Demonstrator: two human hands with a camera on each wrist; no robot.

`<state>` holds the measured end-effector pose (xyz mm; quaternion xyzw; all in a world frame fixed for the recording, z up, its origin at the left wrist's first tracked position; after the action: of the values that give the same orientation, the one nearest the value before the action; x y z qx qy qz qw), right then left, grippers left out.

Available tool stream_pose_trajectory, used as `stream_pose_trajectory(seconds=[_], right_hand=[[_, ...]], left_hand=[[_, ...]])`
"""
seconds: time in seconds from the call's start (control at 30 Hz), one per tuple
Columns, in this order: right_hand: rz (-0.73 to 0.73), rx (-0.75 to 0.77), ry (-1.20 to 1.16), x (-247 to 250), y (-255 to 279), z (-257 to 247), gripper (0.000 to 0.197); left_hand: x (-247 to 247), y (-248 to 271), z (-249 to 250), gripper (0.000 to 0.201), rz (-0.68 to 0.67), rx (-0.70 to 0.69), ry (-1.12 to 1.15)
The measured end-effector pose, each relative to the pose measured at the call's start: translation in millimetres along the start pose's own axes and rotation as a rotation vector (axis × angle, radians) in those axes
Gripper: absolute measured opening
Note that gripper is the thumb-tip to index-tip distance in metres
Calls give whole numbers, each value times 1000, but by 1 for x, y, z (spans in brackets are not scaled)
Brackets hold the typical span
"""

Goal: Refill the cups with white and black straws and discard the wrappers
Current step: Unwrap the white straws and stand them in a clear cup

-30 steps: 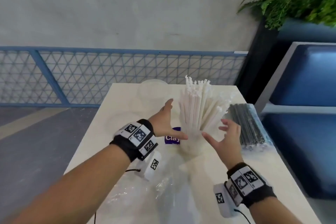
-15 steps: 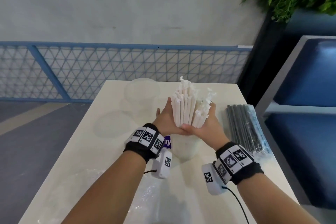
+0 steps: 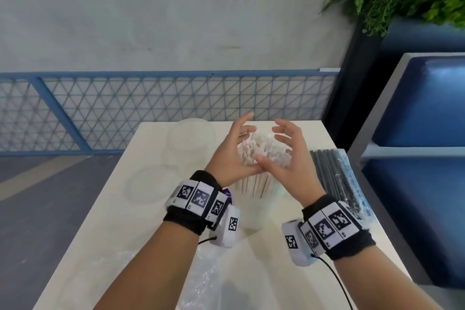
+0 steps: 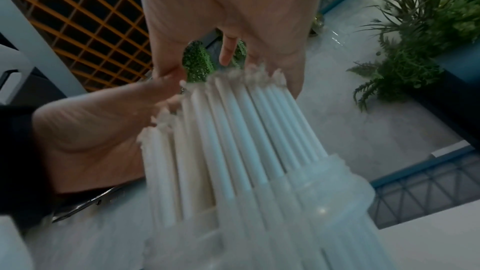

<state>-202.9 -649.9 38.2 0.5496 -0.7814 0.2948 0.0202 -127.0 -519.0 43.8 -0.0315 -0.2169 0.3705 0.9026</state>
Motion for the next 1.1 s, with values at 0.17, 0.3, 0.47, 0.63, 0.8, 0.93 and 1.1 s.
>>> stream_pose_trajectory(seconds=[0.17, 0.3, 0.47, 0.63, 0.8, 0.93, 1.1], right_hand=[[-52, 82, 440, -11, -1, 1, 50], [-223, -77, 509, -22, 2, 20, 61], [-122, -134, 195, -4, 3, 11, 71], [-364, -286, -90, -5, 16, 27, 114], [-133, -135, 76, -6, 5, 33, 55], [-65, 19, 157, 7, -4, 21, 35], [-104, -25, 213, 4, 1, 18, 55]], left_hand=[[-8, -1, 10, 66, 11, -75, -387], [-24, -4, -13, 57, -169, 165, -644], [-6, 2, -6, 71, -146, 111, -276], [0, 11, -39, 122, -265, 220, -74], [-14, -1, -39, 74, 10, 107, -47], [-13, -7, -25, 64, 132, 5, -13], [-20, -8, -13, 88, -11, 98, -167]])
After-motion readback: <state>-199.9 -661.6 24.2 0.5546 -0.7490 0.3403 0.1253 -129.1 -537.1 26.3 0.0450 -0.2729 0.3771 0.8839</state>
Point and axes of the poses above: each hand's wrist, its own y-axis away from the middle knuckle, its own x-axis out of the back of the hand, z = x × y, the point moved 3 cm from there along -y, towards the middle knuckle, and after that the axes turned 7 degrees about -z, right-handed, at the moved point
